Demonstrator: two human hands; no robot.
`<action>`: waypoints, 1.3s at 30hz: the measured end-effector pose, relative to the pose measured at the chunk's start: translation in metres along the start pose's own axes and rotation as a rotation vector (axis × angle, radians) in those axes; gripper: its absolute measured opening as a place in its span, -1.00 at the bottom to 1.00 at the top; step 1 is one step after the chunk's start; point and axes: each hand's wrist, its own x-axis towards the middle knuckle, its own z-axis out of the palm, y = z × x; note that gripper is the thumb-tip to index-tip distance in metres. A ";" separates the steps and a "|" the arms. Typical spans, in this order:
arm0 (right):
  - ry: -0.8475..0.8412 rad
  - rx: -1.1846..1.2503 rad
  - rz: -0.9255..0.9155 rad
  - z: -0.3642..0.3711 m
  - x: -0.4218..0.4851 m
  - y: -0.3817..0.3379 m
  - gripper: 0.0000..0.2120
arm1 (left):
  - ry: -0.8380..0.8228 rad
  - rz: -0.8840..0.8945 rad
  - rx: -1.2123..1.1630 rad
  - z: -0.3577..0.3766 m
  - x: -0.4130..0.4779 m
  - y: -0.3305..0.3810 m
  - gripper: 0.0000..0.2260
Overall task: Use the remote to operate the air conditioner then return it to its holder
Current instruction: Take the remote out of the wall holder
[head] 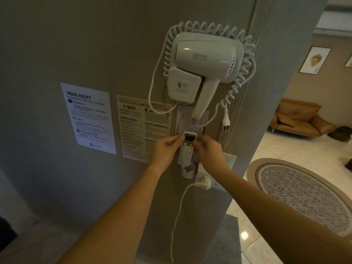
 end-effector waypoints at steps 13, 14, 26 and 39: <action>-0.298 0.306 0.081 -0.025 -0.039 -0.009 -0.63 | 0.043 -0.034 0.004 0.000 -0.050 0.031 -0.93; -0.305 0.300 0.082 -0.027 -0.042 -0.009 -0.61 | 0.033 -0.041 -0.005 0.000 -0.053 0.032 -0.93; -0.270 0.326 0.123 -0.078 -0.078 -0.008 -0.67 | -0.085 -0.106 -0.051 0.031 -0.096 0.058 -0.85; -0.132 0.278 0.125 -0.210 -0.122 0.015 -0.75 | -0.193 -0.055 -0.056 0.148 -0.140 0.113 -0.82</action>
